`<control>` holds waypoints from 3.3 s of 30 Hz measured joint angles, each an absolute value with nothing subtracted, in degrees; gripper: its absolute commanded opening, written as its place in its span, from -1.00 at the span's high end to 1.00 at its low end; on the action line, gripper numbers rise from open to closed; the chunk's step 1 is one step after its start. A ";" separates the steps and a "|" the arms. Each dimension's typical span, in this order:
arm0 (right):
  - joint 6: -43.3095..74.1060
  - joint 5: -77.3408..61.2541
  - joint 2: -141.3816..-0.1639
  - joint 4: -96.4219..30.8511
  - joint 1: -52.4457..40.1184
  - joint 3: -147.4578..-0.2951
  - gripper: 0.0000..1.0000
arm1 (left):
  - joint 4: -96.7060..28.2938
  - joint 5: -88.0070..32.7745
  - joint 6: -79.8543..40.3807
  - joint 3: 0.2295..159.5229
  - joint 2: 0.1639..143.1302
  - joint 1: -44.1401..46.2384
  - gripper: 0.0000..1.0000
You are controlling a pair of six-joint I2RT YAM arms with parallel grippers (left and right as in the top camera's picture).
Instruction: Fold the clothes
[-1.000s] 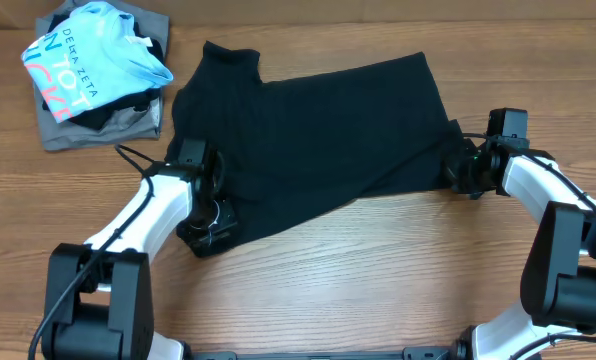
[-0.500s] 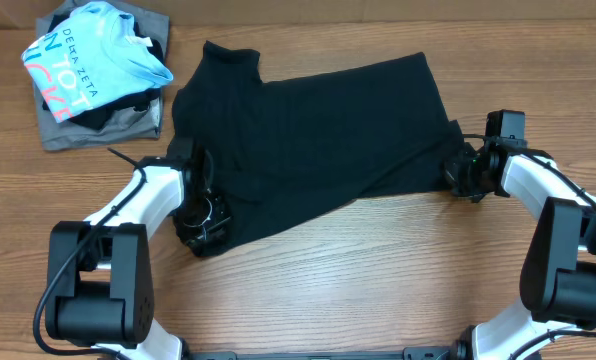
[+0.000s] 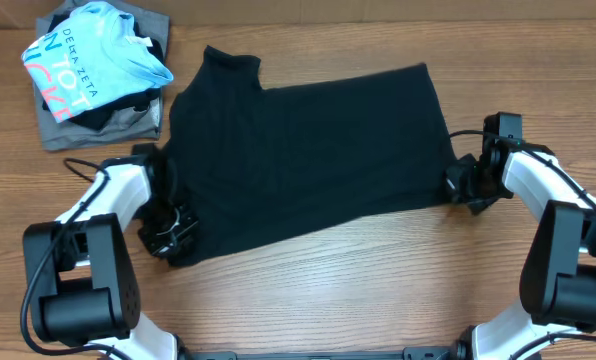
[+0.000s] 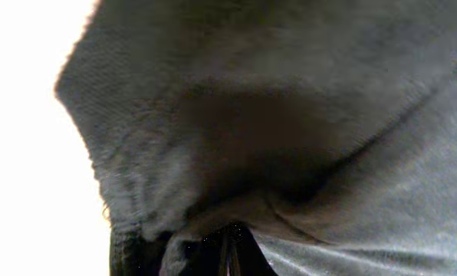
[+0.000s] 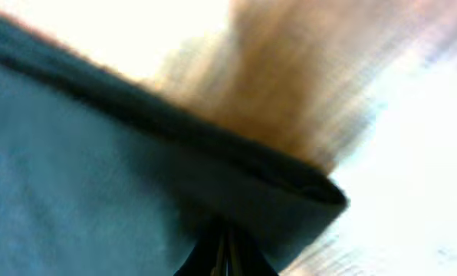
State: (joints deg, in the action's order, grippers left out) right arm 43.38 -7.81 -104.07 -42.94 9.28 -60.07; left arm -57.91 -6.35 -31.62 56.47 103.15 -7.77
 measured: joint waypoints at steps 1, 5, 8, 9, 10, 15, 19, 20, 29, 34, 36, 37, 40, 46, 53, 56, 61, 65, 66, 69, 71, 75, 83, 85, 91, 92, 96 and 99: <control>43.68 -7.27 -103.83 -43.97 9.28 -60.03 0.92 | -58.43 -5.43 -31.62 56.62 103.15 -8.45 0.92; 44.45 -4.12 -101.58 -49.10 9.30 -59.53 0.92 | -59.64 -1.45 -31.62 57.32 103.13 -10.26 0.92; 46.50 -0.99 -97.36 -55.33 9.30 -59.44 0.93 | -60.66 0.67 -31.59 58.37 103.07 -10.96 0.92; 46.94 -0.43 -96.42 -56.40 9.30 -59.44 0.92 | -60.90 1.04 -31.59 58.67 102.98 -11.05 0.92; 47.59 0.78 -94.56 -58.02 9.32 -59.42 0.93 | -61.41 1.43 -31.59 59.18 102.80 -11.14 0.92; 49.43 3.33 -86.83 -61.28 9.34 -59.42 0.92 | -65.45 2.52 -31.59 62.65 100.40 -11.27 0.92; 47.33 1.72 -79.83 -60.20 9.34 -59.40 -0.27 | -68.42 2.61 -31.59 65.78 96.25 -11.29 0.84; 46.35 1.15 -79.00 -59.88 9.34 -59.40 -0.62 | -68.69 2.39 -31.59 66.28 95.09 -11.29 0.71; 39.11 -10.00 -75.79 -54.11 9.34 -59.40 -1.00 | -68.66 -9.28 -30.79 67.35 86.26 -6.20 -1.00; 38.59 -13.43 -76.16 -52.47 9.34 -59.40 -1.00 | -65.43 -12.71 -31.18 67.37 86.35 1.89 -0.99; 38.54 -14.09 -76.29 -52.47 9.34 -59.40 -1.00 | -63.57 -12.51 -33.39 67.37 86.54 5.34 -1.00; 38.48 -14.31 -76.29 -52.45 9.34 -59.40 -1.00 | -62.72 -12.01 -34.96 67.37 86.76 6.87 -1.00; 38.11 -14.81 -76.31 -52.69 9.34 -59.40 -1.00 | -62.06 -11.09 -39.07 67.37 87.88 9.69 -0.99; 35.99 -14.92 -76.31 -52.86 9.34 -59.40 -1.00 | -61.41 -10.07 -43.68 67.37 92.47 10.48 -0.96; 35.20 -15.00 -76.36 -52.90 9.34 -59.40 -1.00 | -58.13 -9.63 -47.05 67.37 99.88 10.48 -0.44; 34.92 -15.00 -76.36 -52.97 9.34 -59.40 -1.00 | -56.16 -9.65 -47.70 67.37 101.67 10.48 -0.24; 34.65 -15.00 -76.36 -53.01 9.34 -59.40 -1.00 | -55.86 -9.69 -47.97 67.37 104.16 10.48 -0.05; 34.50 -15.03 -76.36 -53.04 9.34 -59.40 -1.00 | -56.05 -9.85 -48.07 67.37 105.25 10.48 0.10; 34.46 -15.00 -76.36 -53.04 9.34 -59.40 -1.00 | -56.16 -9.87 -48.10 67.37 105.25 10.48 0.11; 34.48 -15.03 -76.36 -53.08 9.34 -59.40 -1.00 | -57.19 -9.89 -48.10 67.37 105.25 10.48 0.10; 34.46 -15.03 -76.36 -53.08 9.34 -59.40 -1.00 | -57.12 -9.89 -48.10 67.37 105.25 10.48 0.10; 34.48 -15.03 -76.36 -53.04 9.34 -59.40 -1.00 | -56.97 -9.89 -48.10 67.31 105.27 10.48 0.11; 34.46 -15.00 -76.36 -53.08 9.34 -59.40 -1.00 | -56.10 -9.89 -48.14 65.78 105.27 10.48 0.45; 34.48 -15.00 -76.36 -53.06 9.34 -59.40 -1.00 | -55.59 -9.89 -48.34 65.49 105.27 10.48 0.61; 34.46 -14.17 -76.36 -53.19 9.34 -59.40 -1.00 | -54.76 -9.87 -49.17 65.43 105.27 10.48 0.92; 34.46 -14.09 -76.36 -53.15 9.34 -59.40 -1.00 | -54.70 -9.87 -49.17 65.39 105.27 10.48 0.91; 34.48 -13.89 -76.36 -53.12 9.34 -59.40 -1.00 | -53.95 -9.87 -49.17 65.32 105.27 10.48 0.92; 34.46 -13.67 -76.36 -52.97 9.34 -59.40 -1.00 | -53.87 -9.87 -49.15 65.32 105.27 10.48 0.92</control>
State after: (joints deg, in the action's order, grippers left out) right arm 34.46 -13.67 -76.36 -52.97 9.34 -59.40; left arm -53.87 -9.87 -49.15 65.32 105.27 10.48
